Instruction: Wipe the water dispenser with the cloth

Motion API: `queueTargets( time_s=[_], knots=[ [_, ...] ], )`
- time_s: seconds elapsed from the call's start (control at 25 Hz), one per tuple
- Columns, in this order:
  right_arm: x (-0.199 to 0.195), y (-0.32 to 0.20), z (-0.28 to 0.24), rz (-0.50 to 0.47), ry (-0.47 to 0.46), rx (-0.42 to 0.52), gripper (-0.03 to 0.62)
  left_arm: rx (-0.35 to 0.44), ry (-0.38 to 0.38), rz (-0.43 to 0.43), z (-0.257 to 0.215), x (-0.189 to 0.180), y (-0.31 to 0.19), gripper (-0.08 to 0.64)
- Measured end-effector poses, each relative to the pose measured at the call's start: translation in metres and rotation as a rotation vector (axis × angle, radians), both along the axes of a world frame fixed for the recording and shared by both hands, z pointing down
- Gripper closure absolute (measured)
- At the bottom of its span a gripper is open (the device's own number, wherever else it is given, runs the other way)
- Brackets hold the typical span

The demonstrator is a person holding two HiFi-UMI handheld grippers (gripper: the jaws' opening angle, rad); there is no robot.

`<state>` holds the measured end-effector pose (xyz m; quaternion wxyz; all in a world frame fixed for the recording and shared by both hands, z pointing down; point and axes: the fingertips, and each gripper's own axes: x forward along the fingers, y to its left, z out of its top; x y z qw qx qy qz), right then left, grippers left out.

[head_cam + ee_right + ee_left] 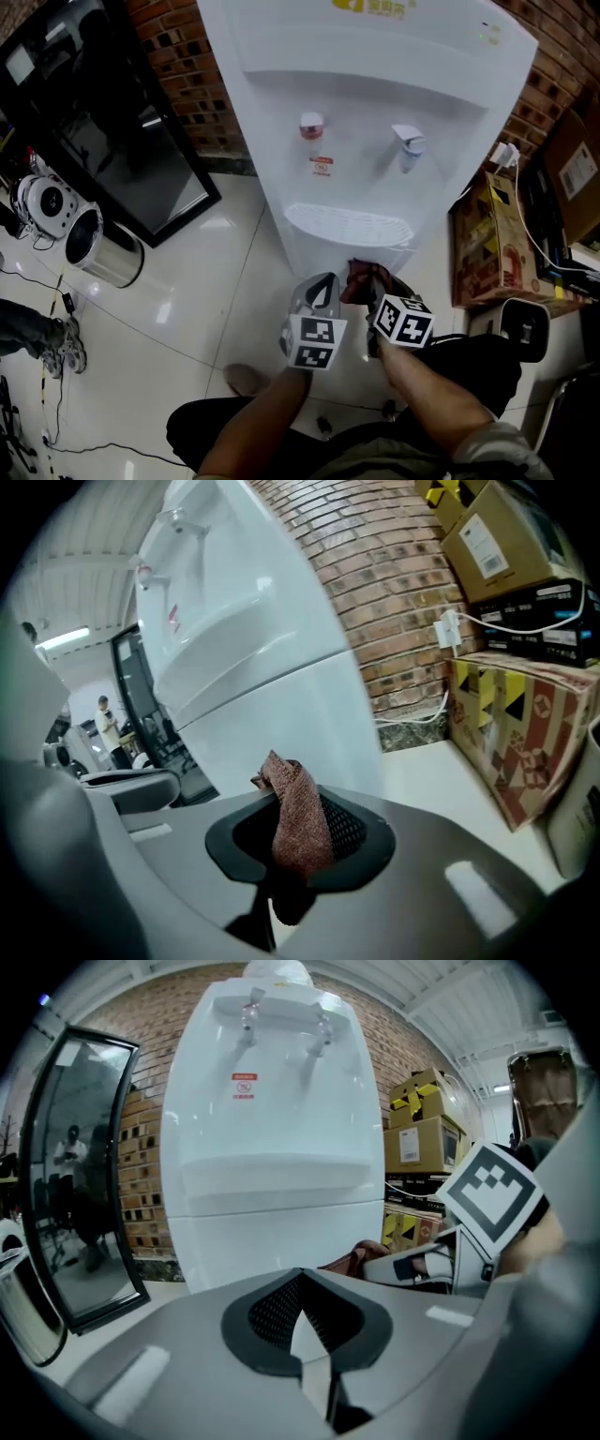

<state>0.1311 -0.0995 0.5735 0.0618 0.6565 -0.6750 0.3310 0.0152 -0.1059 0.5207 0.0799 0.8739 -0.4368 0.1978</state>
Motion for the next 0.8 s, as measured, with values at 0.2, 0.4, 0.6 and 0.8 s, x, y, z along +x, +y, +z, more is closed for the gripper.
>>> queueTargets(
  time_s=[0.2,0.4,0.6,0.8],
  knots=[
    [-0.075,-0.019,0.008,-0.118,-0.049,0.003,0.517,0.000,0.012,-0.137,0.000,-0.058,-0.013,0.560],
    [-0.138,-0.039,0.030,-0.199,-0.070,-0.026,0.517,0.001,0.023,-0.312,-0.001,-0.129,-0.025,0.560],
    [-0.183,-0.056,0.055,-0.225,-0.097,-0.062,0.517,-0.010,-0.041,-0.352,0.015,-0.163,-0.022,0.560],
    [-0.190,-0.078,0.075,-0.177,-0.110,-0.088,0.517,-0.029,-0.050,-0.360,0.025,-0.176,-0.023,0.560]
  ],
)
